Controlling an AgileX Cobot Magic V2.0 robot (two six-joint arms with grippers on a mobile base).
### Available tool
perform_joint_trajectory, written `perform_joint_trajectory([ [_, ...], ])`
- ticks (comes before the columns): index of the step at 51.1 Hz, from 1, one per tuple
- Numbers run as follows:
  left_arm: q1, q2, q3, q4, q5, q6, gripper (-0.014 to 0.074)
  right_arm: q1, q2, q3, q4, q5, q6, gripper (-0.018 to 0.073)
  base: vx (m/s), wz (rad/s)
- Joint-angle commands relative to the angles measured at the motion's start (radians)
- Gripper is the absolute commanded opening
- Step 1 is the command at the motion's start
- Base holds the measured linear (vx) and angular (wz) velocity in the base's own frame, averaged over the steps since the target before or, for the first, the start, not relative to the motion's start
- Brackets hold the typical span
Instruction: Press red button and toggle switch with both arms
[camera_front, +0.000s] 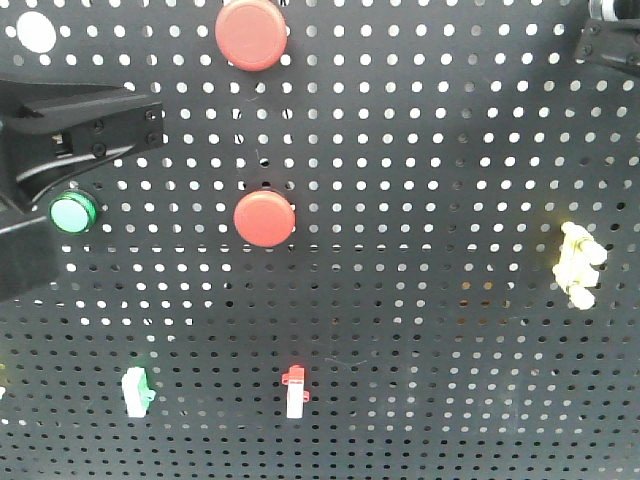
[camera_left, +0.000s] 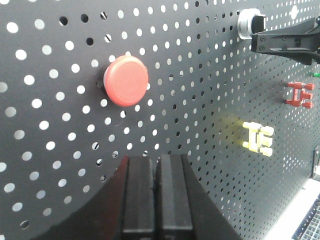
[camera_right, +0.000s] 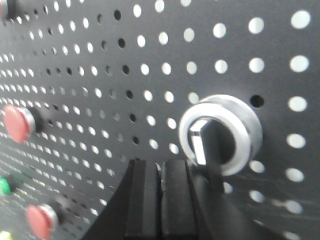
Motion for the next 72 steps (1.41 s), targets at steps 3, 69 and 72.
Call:
perform_joint_trajectory([
  [3,-0.007,-0.009,-0.024,0.005,-0.089,-0.009,0.0001,-0.011,0.001,-0.029,-0.068,-0.205,0.037,-0.0003,0.00,0.00],
  [69,0.001,-0.559,0.650,0.375,0.081,-0.384,0.0001,-0.011,-0.948,0.693,-0.705,-0.141,0.449,-0.0003,0.00,0.00],
  [72,0.001,-0.636,0.725,0.412,0.095,-0.441,0.0001,-0.011,-1.008,0.740,-0.722,-0.131,0.469,-0.0003,0.00,0.00],
])
